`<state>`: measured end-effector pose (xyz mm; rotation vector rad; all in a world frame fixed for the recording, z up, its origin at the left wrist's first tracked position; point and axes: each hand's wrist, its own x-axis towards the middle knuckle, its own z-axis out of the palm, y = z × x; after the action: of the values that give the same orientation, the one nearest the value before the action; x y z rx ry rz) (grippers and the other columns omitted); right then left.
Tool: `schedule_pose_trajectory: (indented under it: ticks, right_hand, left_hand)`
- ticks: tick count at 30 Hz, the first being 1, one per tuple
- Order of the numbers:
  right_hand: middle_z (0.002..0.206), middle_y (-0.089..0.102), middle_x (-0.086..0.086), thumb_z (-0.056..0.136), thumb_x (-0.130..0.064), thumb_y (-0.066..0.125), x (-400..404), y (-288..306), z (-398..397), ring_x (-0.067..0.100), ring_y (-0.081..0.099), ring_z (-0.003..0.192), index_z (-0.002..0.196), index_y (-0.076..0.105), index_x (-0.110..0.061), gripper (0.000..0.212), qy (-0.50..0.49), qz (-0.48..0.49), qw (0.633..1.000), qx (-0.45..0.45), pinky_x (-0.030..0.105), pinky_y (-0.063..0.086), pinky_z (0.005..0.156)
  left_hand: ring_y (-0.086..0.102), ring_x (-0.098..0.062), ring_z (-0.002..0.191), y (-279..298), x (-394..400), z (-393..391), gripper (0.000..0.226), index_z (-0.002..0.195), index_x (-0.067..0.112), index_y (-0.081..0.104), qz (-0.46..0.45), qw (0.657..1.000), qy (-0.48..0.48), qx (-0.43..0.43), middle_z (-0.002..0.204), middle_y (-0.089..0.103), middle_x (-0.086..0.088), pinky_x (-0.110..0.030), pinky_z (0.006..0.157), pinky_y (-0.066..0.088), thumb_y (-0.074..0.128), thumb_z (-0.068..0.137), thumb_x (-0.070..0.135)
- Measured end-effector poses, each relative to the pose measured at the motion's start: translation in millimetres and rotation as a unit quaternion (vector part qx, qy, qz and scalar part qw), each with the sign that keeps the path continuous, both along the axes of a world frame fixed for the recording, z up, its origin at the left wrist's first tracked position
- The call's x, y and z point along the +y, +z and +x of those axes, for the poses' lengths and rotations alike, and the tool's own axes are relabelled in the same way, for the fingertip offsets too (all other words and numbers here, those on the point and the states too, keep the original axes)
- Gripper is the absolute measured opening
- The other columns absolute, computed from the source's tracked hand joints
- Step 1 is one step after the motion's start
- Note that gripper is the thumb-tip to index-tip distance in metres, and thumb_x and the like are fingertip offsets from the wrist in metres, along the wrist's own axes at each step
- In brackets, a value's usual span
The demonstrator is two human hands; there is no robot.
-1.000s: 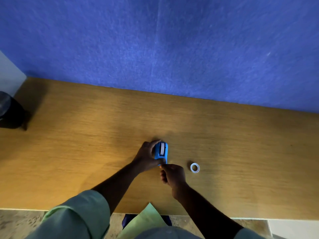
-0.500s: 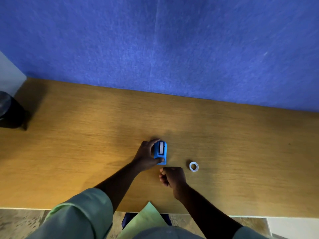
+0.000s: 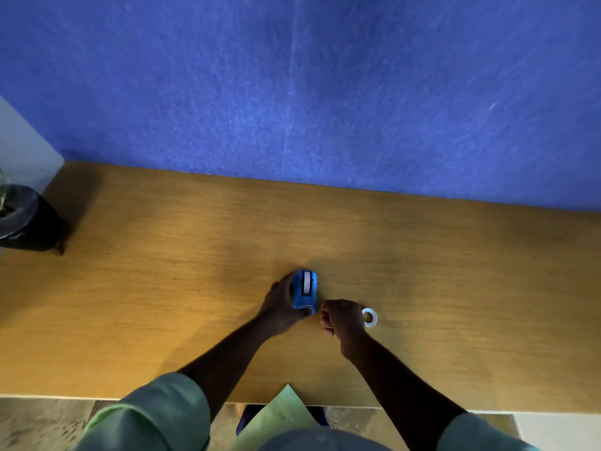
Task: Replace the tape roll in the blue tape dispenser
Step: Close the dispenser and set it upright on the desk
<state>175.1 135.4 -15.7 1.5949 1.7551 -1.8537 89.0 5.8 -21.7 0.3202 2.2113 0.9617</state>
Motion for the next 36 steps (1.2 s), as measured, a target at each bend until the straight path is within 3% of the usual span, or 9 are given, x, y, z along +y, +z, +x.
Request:
schedule_pose_trajectory:
  ticks: [3, 8, 13, 18, 21, 24, 28, 34, 36]
  right_hand:
    - [0.064, 0.060, 0.010, 0.093, -0.005, 0.054, 3.3, 0.6, -5.7, 0.020, 0.051, 0.054, 0.080, 0.071, -0.002, 0.021, -0.004, 0.005, 1.000, 0.005, 0.030, 0.042, 0.052]
    - [0.073, 0.064, 0.013, 0.096, -0.006, 0.055, 8.9, -0.5, -14.2, 0.023, 0.057, 0.068, 0.096, 0.074, 0.006, 0.022, -0.008, -0.001, 1.000, 0.019, 0.035, 0.047, 0.062]
    - [0.081, 0.063, 0.016, 0.097, -0.010, 0.056, 9.3, -0.9, -21.2, 0.024, 0.051, 0.077, 0.096, 0.074, 0.007, 0.024, 0.027, 0.010, 0.999, 0.024, 0.040, 0.040, 0.073]
    - [0.098, 0.077, 0.021, 0.097, -0.012, 0.055, 6.3, -2.3, -25.0, 0.030, 0.066, 0.086, 0.094, 0.080, -0.007, 0.026, 0.030, -0.008, 0.998, 0.047, 0.048, 0.054, 0.078]
    - [0.103, 0.078, 0.021, 0.098, -0.010, 0.054, 7.2, -3.9, -25.2, 0.036, 0.073, 0.100, 0.086, 0.080, -0.014, 0.030, 0.043, -0.006, 0.998, 0.051, 0.056, 0.057, 0.096]
    - [0.099, 0.078, 0.021, 0.098, -0.006, 0.053, 8.1, -5.1, -26.3, 0.031, 0.071, 0.089, 0.077, 0.079, -0.019, 0.036, 0.040, -0.005, 0.998, 0.055, 0.049, 0.059, 0.084]
    - [0.089, 0.079, 0.010, 0.099, -0.007, 0.054, 12.9, -3.1, -31.0, 0.019, 0.070, 0.080, 0.078, 0.078, -0.024, 0.037, 0.036, 0.001, 0.997, 0.064, 0.031, 0.055, 0.067]
    - [0.093, 0.079, 0.007, 0.101, -0.001, 0.047, 22.9, 2.5, -51.8, 0.018, 0.069, 0.079, 0.095, 0.080, -0.021, 0.039, 0.037, -0.011, 0.996, 0.080, 0.028, 0.052, 0.064]
    - [0.097, 0.079, 0.008, 0.102, -0.001, 0.047, 27.4, 3.9, -61.9, 0.021, 0.072, 0.085, 0.096, 0.079, -0.021, 0.038, 0.033, -0.013, 0.996, 0.084, 0.030, 0.054, 0.066]
  left_hand:
    - [0.051, -0.023, 0.131, 0.7, -4.9, -3.6, 0.090, 0.151, 0.014, 0.036, -0.001, 0.999, 0.007, -0.040, 0.145, 0.049, -0.007, -0.043, 0.106, 0.049, 0.080, 0.073, 0.012]
    - [0.066, -0.024, 0.110, 6.3, -3.2, -9.9, 0.037, 0.123, 0.007, 0.067, 0.046, 0.989, 0.117, -0.080, 0.117, 0.072, -0.011, -0.042, 0.094, 0.053, 0.061, 0.087, 0.003]
    - [0.063, -0.036, 0.105, 2.8, 4.3, -13.0, 0.039, 0.121, -0.011, 0.063, 0.129, 0.948, 0.241, -0.164, 0.124, 0.065, -0.031, -0.038, 0.081, 0.046, 0.041, 0.089, -0.018]
    - [0.067, -0.023, 0.079, 5.1, 10.7, -12.3, 0.029, 0.109, -0.001, 0.067, 0.167, 0.924, 0.271, -0.211, 0.104, 0.068, -0.019, -0.030, 0.065, 0.056, 0.043, 0.096, -0.010]
    - [0.069, -0.031, 0.089, 7.2, 16.0, -12.9, 0.027, 0.105, 0.004, 0.067, 0.170, 0.917, 0.287, -0.220, 0.102, 0.068, -0.017, -0.038, 0.072, 0.058, 0.042, 0.098, -0.005]
    - [0.070, -0.039, 0.101, 7.8, 20.0, -13.8, 0.030, 0.093, 0.010, 0.067, 0.158, 0.920, 0.290, -0.214, 0.106, 0.069, -0.020, -0.045, 0.079, 0.060, 0.041, 0.100, -0.001]
    - [0.071, -0.036, 0.097, 8.7, 24.1, -20.9, 0.035, 0.084, 0.017, 0.068, 0.157, 0.921, 0.283, -0.215, 0.102, 0.071, -0.017, -0.043, 0.079, 0.061, 0.042, 0.100, 0.000]
    - [0.071, -0.025, 0.076, 10.4, 34.7, -43.1, 0.034, 0.081, 0.017, 0.068, 0.168, 0.922, 0.280, -0.210, 0.086, 0.071, -0.010, -0.031, 0.059, 0.059, 0.045, 0.097, -0.003]
    - [0.072, -0.026, 0.077, 11.0, 39.3, -52.4, 0.032, 0.081, 0.016, 0.069, 0.173, 0.923, 0.275, -0.208, 0.089, 0.072, -0.012, -0.035, 0.063, 0.060, 0.047, 0.096, -0.003]
